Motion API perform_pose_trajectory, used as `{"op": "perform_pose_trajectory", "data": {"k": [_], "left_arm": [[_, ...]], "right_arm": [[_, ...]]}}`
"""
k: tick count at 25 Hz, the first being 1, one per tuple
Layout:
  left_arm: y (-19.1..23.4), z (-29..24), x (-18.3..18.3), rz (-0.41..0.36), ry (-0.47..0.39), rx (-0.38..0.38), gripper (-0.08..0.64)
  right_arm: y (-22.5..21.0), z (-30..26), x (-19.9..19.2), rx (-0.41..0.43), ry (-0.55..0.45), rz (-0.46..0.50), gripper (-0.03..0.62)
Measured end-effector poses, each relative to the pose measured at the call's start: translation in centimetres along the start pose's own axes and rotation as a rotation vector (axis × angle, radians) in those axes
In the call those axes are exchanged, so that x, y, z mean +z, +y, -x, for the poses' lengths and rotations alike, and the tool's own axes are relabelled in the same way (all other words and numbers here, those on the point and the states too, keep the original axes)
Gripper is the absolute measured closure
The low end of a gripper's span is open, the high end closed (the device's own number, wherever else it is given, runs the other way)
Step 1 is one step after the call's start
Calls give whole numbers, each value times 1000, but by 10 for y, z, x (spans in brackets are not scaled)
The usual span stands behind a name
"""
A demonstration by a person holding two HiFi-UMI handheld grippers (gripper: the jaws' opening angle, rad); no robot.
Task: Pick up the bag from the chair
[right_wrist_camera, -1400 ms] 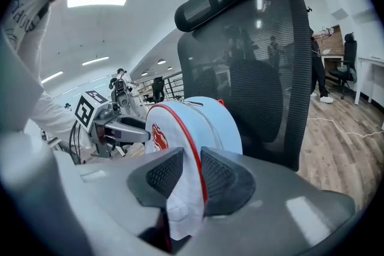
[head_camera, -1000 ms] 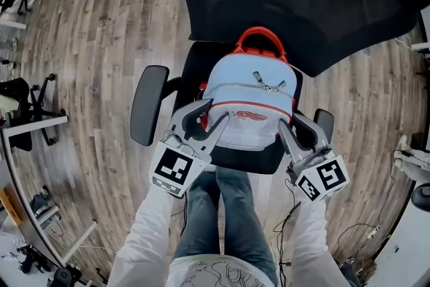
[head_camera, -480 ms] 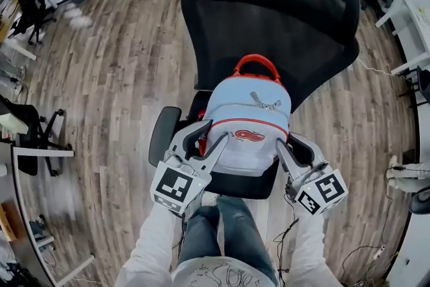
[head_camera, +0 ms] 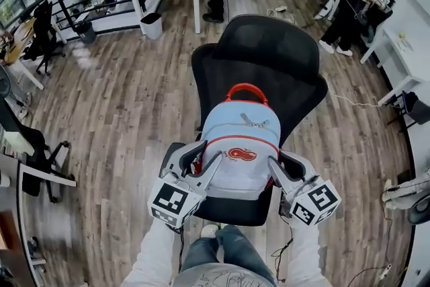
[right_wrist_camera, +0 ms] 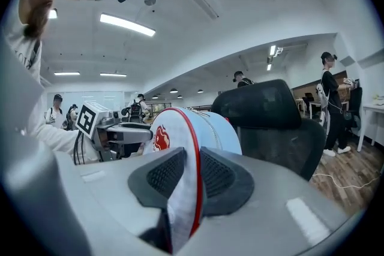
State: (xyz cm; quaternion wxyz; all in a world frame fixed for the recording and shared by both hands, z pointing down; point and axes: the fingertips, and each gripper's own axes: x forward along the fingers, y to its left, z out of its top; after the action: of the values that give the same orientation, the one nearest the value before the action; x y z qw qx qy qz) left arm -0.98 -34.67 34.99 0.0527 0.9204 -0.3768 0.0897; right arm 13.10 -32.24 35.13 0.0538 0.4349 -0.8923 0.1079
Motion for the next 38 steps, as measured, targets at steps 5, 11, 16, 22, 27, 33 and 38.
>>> {"op": "perform_pose_trajectory", "data": {"k": [5, 11, 16, 22, 27, 33, 38], "left_arm": [[-10, 17, 39, -38, -37, 25, 402], [-12, 40, 70, -43, -101, 23, 405], [-21, 48, 83, -54, -133, 29, 408], [-26, 50, 94, -36, -171, 25, 410], [-33, 48, 102, -63, -174, 16, 410], [-33, 51, 99, -71, -175, 25, 411], [-35, 50, 100, -69, -182, 28, 411]], "right_arm": [[14, 17, 29, 14, -42, -4, 500], [37, 28, 52, 33, -89, 11, 500], [43, 43, 73, 24, -153, -12, 503], [47, 54, 90, 24, -161, 36, 510], [45, 60, 93, 12, -162, 42, 511], [49, 60, 89, 9, -166, 48, 512], [46, 61, 88, 9, -172, 38, 512]]}}
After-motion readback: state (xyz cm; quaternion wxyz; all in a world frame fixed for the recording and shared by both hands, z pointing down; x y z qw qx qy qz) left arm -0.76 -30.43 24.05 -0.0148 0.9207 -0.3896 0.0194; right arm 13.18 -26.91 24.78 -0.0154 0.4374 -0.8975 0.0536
